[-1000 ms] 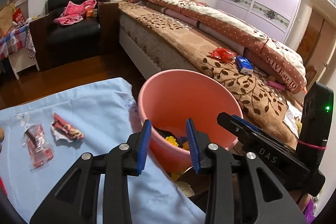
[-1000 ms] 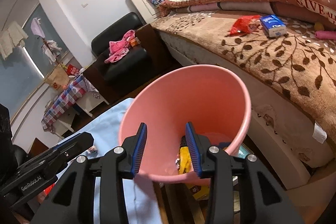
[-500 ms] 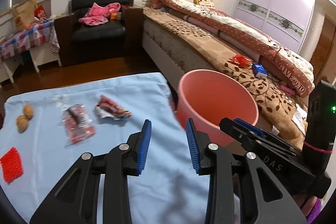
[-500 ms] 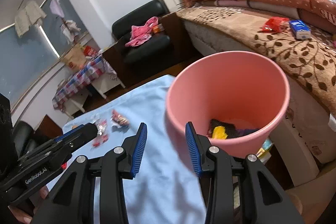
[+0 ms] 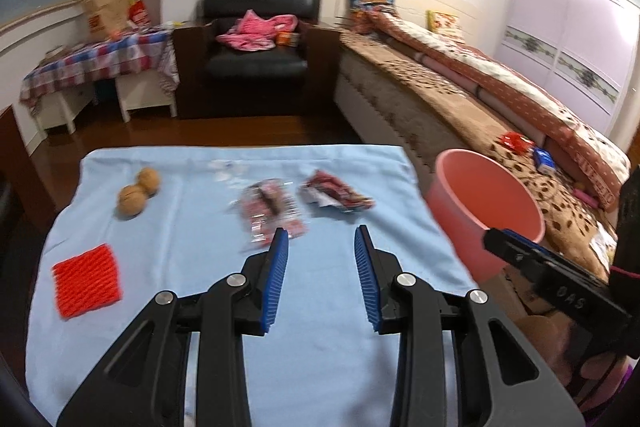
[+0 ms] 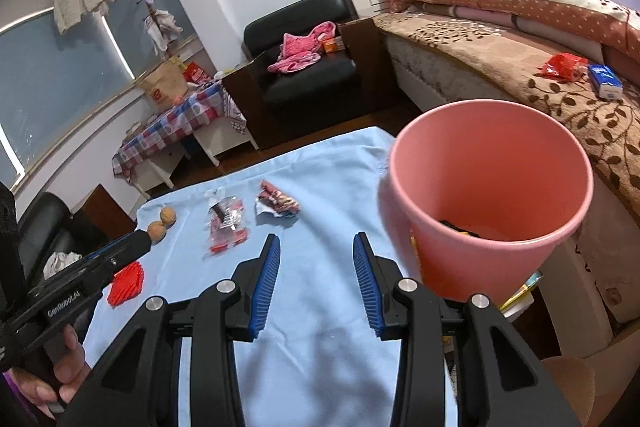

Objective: Collect trash
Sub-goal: 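Move both grippers back over the table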

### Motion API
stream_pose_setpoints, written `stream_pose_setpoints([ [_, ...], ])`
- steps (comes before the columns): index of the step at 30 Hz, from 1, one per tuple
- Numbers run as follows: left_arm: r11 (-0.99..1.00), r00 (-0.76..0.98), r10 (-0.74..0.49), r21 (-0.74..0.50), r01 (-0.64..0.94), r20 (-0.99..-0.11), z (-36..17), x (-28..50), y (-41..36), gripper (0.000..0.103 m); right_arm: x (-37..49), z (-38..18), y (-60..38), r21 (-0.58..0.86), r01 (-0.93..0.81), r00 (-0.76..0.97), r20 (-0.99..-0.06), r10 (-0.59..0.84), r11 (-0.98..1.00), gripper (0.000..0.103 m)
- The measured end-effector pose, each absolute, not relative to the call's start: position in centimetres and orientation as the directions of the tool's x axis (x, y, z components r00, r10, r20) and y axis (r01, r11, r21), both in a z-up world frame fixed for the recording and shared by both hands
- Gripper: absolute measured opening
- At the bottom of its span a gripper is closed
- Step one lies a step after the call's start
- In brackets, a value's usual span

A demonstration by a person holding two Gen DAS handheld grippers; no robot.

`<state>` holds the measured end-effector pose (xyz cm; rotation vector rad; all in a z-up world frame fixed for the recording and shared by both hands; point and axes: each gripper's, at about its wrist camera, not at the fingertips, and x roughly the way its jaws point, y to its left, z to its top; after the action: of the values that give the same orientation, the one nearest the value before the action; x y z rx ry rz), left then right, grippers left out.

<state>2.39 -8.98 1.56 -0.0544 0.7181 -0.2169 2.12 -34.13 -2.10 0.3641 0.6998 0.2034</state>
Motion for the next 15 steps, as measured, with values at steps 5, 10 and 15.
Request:
stream_pose_setpoints([
  [5,0.986,0.741,-0.162,-0.13,0.101,-0.651,1.1,2.1,-5.1,0.04,2.7,-2.6,-32.6,0.377,-0.088,0.726,-0.61,0.319,0.922,0.038],
  [10,0.995,0.752,-0.066,-0.099,0.0,-0.656,0.5,1.4,-0.3,0.046,3.4,-3.2,-31.2,0.37,-0.11,0.705,-0.625,0.335,0.923,0.038],
  [15,0.992,0.725,0.014,-0.079,-0.094,-0.689,-0.8,1.1,4.1,0.046,4.2,-3.9,-30.0,0.362,-0.128,0.681,-0.644,0.347,0.923,0.038],
])
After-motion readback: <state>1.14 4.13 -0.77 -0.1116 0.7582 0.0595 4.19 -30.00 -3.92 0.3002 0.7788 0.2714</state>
